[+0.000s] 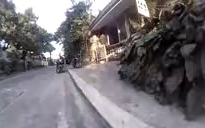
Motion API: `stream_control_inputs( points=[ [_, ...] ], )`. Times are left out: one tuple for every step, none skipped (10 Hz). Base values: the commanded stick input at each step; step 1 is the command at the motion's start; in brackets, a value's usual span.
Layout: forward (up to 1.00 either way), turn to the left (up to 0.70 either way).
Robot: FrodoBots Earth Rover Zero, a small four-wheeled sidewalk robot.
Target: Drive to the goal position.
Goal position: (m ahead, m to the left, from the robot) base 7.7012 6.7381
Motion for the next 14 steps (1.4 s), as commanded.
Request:
stream_control_inputs(
  points=[
    [0.00, 0.00],
    [0.00, 0.00],
    [0.00, 0.00],
    [0.00, 0.00],
    [0.00, 0.00],
    [0.00, 0.00],
    [0.00, 0.00],
    [0.00, -0.09],
    [0.00, -0.13],
    [0.00, -0.13],
    [0.00, -0.11],
    [0.00, -0.07],
    [0.00, 0.00],
    [0.00, 0.00]
  ],
)
